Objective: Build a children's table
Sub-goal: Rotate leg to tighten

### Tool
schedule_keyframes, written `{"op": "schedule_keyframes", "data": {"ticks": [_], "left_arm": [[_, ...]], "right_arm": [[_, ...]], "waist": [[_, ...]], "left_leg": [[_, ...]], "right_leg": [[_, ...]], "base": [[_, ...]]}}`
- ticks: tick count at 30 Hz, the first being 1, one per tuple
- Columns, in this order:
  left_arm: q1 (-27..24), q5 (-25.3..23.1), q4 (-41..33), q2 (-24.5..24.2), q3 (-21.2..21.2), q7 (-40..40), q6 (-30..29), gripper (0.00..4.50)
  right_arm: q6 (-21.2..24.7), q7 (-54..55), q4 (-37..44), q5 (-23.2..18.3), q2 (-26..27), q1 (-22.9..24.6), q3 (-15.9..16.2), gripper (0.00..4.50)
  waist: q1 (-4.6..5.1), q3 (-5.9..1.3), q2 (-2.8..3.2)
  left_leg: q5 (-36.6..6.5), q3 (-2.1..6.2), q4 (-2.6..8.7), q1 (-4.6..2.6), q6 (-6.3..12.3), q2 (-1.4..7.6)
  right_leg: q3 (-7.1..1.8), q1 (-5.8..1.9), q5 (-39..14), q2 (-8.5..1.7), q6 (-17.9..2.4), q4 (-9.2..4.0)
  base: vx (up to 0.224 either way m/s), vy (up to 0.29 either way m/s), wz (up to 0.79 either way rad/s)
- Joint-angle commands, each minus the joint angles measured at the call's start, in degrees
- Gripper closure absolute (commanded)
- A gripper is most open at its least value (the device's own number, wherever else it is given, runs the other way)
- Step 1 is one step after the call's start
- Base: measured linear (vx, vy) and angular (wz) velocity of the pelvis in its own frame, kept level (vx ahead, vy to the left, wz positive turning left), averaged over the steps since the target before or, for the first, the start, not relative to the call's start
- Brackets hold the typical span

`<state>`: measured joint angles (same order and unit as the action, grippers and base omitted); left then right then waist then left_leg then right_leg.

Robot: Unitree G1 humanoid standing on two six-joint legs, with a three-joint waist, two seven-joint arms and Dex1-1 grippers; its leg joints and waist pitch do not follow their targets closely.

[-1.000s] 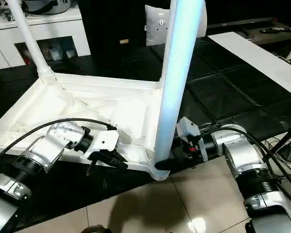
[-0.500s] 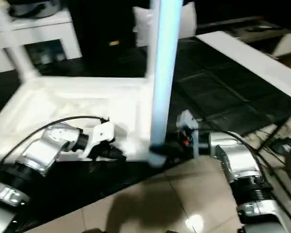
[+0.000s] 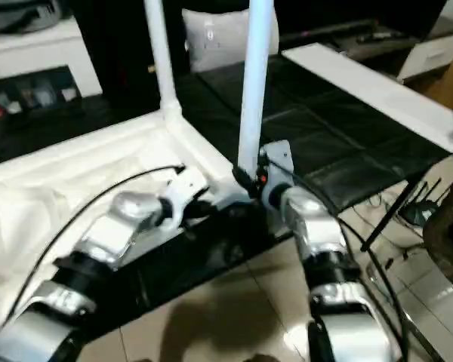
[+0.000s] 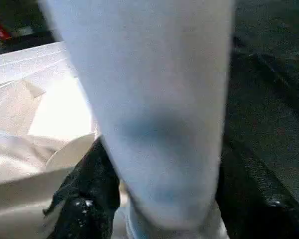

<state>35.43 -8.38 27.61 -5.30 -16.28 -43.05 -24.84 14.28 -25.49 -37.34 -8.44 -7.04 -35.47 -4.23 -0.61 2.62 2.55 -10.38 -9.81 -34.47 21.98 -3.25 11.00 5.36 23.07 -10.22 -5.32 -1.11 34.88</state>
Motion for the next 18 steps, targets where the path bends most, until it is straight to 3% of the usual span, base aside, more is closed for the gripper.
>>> {"op": "schedule_keyframes", "data": {"ticks": [1,3,5,9,14,18], "left_arm": [[0.84,0.95,-1.31,1.17,-2.50,-1.37,1.76,4.50],[0.53,0.19,-0.61,-1.16,-3.14,-2.95,4.44,4.50],[0.53,0.11,0.11,-2.21,-3.11,-3.99,5.67,4.50],[0.78,-0.10,1.74,-3.69,-2.92,-5.60,7.71,4.50],[1.30,0.27,4.12,-6.38,-4.24,-9.60,11.61,4.50],[1.31,0.11,4.58,-8.92,-6.22,-15.34,15.31,4.50]], "right_arm": [[0.32,-1.61,-0.16,-0.99,1.73,0.12,1.51,1.55],[-0.17,-4.52,2.12,-0.79,-0.70,1.97,1.78,1.32],[-0.75,-7.01,3.30,-1.25,-2.42,3.01,1.59,1.10],[-1.71,-14.49,6.99,-2.44,-6.56,5.42,2.34,0.82],[-0.84,-26.83,13.11,-4.73,-13.58,9.04,3.94,0.36],[-1.87,-33.61,13.92,-4.31,-18.22,9.91,5.36,0.04]], "waist": [[-0.50,-4.20,-0.41],[-0.96,-4.23,-0.60],[-1.47,-4.12,-0.60],[-1.95,-3.82,-0.29],[-2.55,-3.77,-0.74],[-2.74,-3.75,-0.74]], "left_leg": [[-8.70,0.48,3.60,-0.44,4.52,1.68],[-7.29,0.38,3.41,-0.23,5.90,1.58],[-7.46,0.28,3.42,-0.37,6.23,1.61],[-10.58,0.27,3.65,-0.79,4.99,1.71],[-10.86,0.36,3.72,-0.52,5.27,1.73],[-10.51,0.30,3.60,-0.44,5.50,1.75]], "right_leg": [[-2.53,-3.30,-8.77,-2.88,-13.03,-4.28],[-2.49,-3.61,-5.90,-2.97,-13.55,-4.01],[-2.50,-3.56,-6.52,-3.00,-13.33,-4.16],[-2.45,-3.30,-12.03,-2.95,-12.06,-4.83],[-2.51,-3.51,-12.83,-2.98,-10.81,-4.90],[-2.53,-3.40,-14.18,-3.16,-10.94,-4.94]], "base": [[0.000,0.000,0.00],[0.000,0.000,0.00],[0.000,0.000,0.00],[0.000,0.000,0.00],[0.000,0.000,0.00],[0.000,0.000,0.00]]}}
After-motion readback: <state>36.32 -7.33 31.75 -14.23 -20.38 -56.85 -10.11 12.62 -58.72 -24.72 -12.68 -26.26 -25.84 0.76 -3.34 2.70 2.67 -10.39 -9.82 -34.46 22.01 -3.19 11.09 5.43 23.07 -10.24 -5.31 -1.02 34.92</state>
